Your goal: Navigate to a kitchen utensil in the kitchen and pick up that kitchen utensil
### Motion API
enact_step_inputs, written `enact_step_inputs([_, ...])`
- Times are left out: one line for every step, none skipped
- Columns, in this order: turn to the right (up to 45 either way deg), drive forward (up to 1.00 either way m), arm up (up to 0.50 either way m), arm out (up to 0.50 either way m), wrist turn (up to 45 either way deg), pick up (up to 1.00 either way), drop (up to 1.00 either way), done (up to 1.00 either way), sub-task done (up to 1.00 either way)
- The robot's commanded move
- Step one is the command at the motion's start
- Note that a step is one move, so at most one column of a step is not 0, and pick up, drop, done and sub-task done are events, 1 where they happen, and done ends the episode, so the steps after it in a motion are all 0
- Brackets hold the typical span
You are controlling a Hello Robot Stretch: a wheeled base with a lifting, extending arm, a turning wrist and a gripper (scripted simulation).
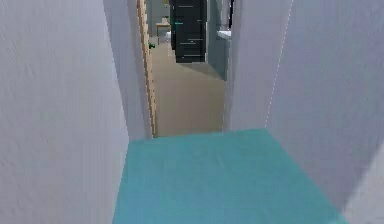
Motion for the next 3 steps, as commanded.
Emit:
enact_step_inputs([0.0, 1.00, 0.00, 0.00, 0.0, 0.00, 0.00, 0.00, 0.00])
enact_step_inputs([-3.0, 0.00, 0.00, 0.00, 0.0, 0.00, 0.00, 0.00, 0.00])
enact_step_inputs([0.0, 0.80, 0.00, 0.00, 0.0, 0.00, 0.00, 0.00, 0.00])
